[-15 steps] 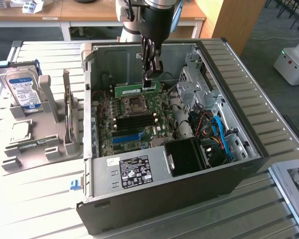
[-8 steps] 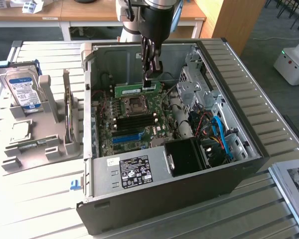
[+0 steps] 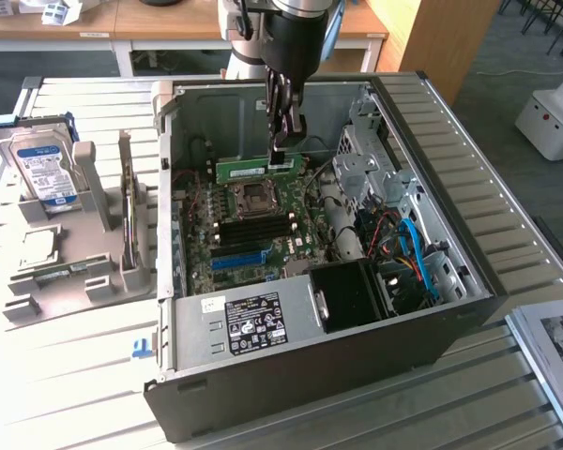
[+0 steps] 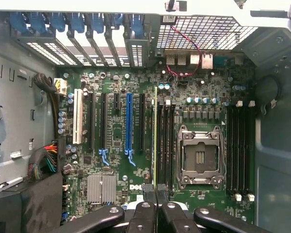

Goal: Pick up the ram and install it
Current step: 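Insert the ram into the slot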

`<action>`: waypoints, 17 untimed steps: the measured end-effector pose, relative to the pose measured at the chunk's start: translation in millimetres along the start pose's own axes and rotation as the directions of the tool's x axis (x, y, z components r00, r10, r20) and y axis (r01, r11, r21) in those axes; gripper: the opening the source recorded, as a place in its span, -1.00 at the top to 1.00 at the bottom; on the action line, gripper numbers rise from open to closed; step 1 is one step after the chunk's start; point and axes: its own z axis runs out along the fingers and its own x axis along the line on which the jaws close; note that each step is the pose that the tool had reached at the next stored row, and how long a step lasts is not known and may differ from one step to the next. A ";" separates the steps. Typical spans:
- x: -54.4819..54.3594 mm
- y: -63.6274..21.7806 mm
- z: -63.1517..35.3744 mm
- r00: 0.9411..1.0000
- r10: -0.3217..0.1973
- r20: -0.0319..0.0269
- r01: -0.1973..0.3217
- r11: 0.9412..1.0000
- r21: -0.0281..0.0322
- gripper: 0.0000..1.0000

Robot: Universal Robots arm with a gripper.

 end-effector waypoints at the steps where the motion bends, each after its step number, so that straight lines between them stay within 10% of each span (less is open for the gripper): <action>1: 0.0 0.0 0.0 1.000 0.000 0.000 0.000 1.000 0.000 0.76; 17: 0.1 -0.7 18.0 1.000 0.001 0.000 -0.001 1.000 0.000 0.76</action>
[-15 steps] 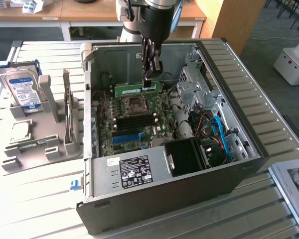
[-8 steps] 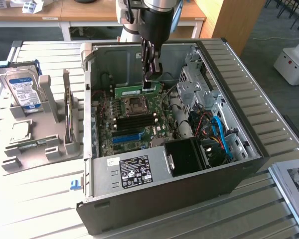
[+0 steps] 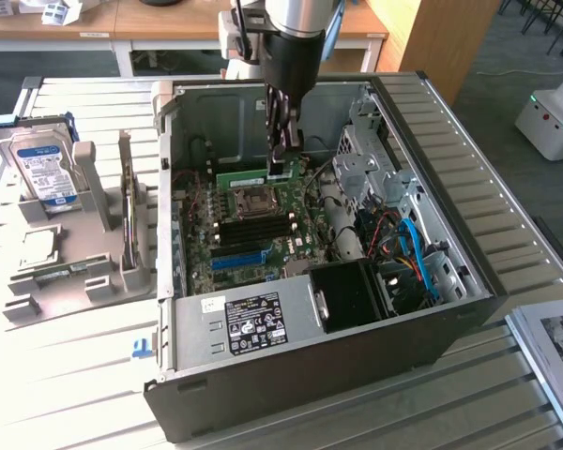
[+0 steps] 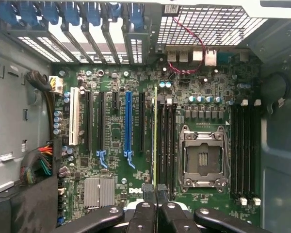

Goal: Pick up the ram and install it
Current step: 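Insert the ram into the slot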

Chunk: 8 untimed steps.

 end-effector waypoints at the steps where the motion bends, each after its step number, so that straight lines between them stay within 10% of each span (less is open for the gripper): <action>1: 0.0 -0.1 1.8 1.000 0.000 0.000 0.000 1.000 0.000 0.76; 8: 0.1 -0.6 14.5 1.000 0.001 0.000 -0.001 1.000 0.000 0.76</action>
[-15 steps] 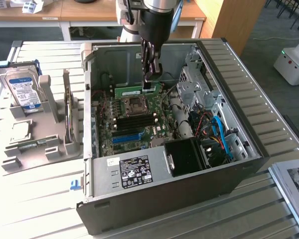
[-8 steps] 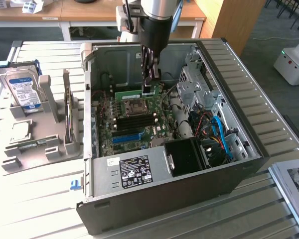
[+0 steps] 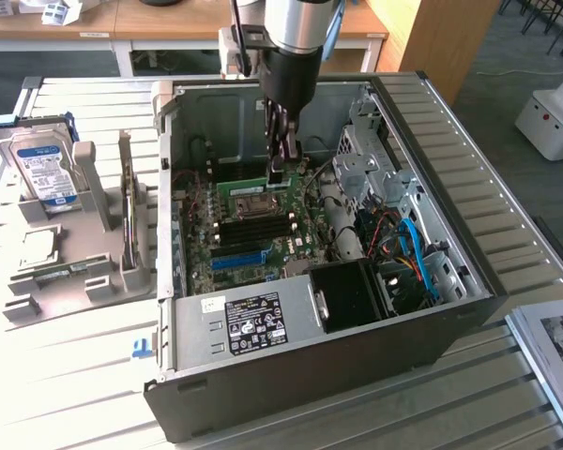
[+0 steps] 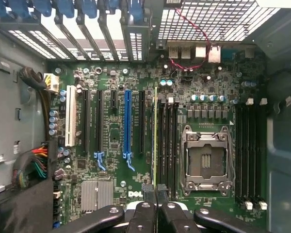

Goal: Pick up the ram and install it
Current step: 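Insert the ram into the slot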

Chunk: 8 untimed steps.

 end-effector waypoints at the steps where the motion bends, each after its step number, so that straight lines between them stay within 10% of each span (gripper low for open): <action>1: 0.0 -0.1 1.8 1.000 0.000 0.000 0.000 1.000 0.000 0.76; 8: 0.1 -0.6 14.5 1.000 0.001 0.000 -0.001 1.000 0.000 0.76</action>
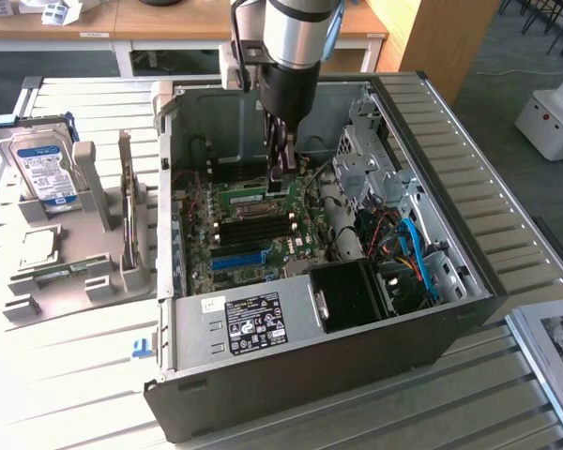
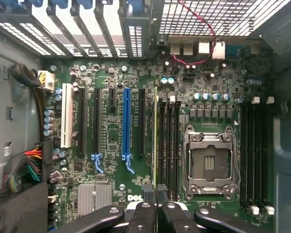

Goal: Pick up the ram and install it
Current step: 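Insert the ram into the slot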

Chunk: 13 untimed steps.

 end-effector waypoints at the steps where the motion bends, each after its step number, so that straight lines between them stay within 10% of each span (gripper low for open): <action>1: 0.0 -0.1 1.9 1.000 0.000 0.000 0.000 1.000 0.000 0.76; 13: 0.1 -0.8 19.7 1.000 0.002 0.000 -0.002 1.000 0.000 0.76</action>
